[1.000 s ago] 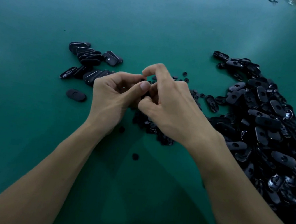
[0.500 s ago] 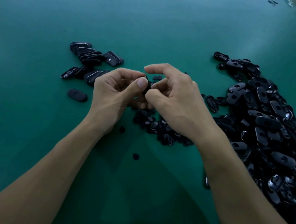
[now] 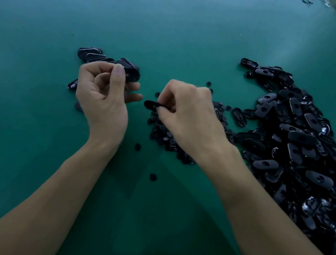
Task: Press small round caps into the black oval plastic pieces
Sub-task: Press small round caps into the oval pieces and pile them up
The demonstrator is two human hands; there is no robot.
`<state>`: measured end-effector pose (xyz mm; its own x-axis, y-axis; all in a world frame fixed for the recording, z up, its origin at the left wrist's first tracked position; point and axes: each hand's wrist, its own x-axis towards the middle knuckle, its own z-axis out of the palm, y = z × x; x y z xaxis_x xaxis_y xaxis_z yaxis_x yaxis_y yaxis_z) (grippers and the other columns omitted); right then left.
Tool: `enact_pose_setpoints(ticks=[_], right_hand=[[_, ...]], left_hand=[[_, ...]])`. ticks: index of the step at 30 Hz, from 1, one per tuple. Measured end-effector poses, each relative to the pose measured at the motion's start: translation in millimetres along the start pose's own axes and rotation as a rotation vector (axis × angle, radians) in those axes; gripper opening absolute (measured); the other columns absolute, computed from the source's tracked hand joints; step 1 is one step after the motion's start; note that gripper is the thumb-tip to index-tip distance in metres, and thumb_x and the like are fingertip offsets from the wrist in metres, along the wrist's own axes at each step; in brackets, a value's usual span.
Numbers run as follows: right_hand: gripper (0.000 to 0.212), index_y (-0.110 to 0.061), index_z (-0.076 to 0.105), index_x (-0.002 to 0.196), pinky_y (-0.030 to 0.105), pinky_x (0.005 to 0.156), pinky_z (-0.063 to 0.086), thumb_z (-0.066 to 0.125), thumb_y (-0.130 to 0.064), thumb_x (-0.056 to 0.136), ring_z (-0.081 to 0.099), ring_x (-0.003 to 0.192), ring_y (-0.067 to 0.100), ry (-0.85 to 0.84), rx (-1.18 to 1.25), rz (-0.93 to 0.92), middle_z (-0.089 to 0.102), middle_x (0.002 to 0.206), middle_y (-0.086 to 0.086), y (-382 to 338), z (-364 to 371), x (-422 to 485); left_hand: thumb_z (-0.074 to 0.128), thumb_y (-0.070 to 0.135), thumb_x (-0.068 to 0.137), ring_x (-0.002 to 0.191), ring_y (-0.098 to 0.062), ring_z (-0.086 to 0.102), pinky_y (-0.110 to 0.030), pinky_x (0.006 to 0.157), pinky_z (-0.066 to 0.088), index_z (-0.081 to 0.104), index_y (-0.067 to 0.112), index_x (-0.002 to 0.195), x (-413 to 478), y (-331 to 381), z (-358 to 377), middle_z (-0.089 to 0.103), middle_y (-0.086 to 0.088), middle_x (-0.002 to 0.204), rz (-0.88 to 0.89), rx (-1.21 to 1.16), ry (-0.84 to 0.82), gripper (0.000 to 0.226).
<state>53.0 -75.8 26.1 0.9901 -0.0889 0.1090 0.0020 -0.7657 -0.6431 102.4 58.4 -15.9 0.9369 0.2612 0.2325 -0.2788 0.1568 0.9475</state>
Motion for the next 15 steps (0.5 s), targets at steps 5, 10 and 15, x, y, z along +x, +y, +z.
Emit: enact_pose_setpoints(ticks=[5, 10, 15], right_hand=[[0.009, -0.014, 0.070, 0.095, 0.041, 0.076, 0.056, 0.063, -0.012, 0.091, 0.066, 0.086, 0.027, -0.011, -0.081, -0.042, 0.069, 0.092, 0.006, -6.1, 10.8, 6.2], [0.018, -0.017, 0.075, 0.106, 0.040, 0.086, 0.056, 0.066, -0.015, 0.091, 0.067, 0.093, 0.023, -0.067, -0.013, -0.011, 0.072, 0.101, 0.006, -2.3, 9.4, 11.5], [0.027, -0.020, 0.072, 0.118, 0.037, 0.098, 0.050, 0.068, -0.025, 0.092, 0.062, 0.103, 0.017, 0.014, -0.155, 0.028, 0.067, 0.110, 0.003, 15.4, -10.6, 7.2]], left_hand=[[0.061, 0.009, 0.097, 0.074, -0.022, 0.072, -0.030, 0.064, 0.058, 0.050, 0.015, 0.103, -0.1, -1.3, 0.3, 0.062, -0.011, 0.092, 0.025, -0.030, 0.024, 0.014], [0.065, 0.004, 0.095, 0.075, -0.017, 0.072, -0.026, 0.067, 0.057, 0.059, 0.011, 0.100, 1.0, -4.0, 0.3, 0.068, -0.004, 0.086, -0.004, -0.022, 0.007, 0.010], [0.071, 0.006, 0.090, 0.071, -0.015, 0.071, -0.024, 0.062, 0.054, 0.064, 0.015, 0.098, -0.5, -5.1, -0.3, 0.072, 0.004, 0.079, 0.025, 0.008, -0.084, 0.014]])
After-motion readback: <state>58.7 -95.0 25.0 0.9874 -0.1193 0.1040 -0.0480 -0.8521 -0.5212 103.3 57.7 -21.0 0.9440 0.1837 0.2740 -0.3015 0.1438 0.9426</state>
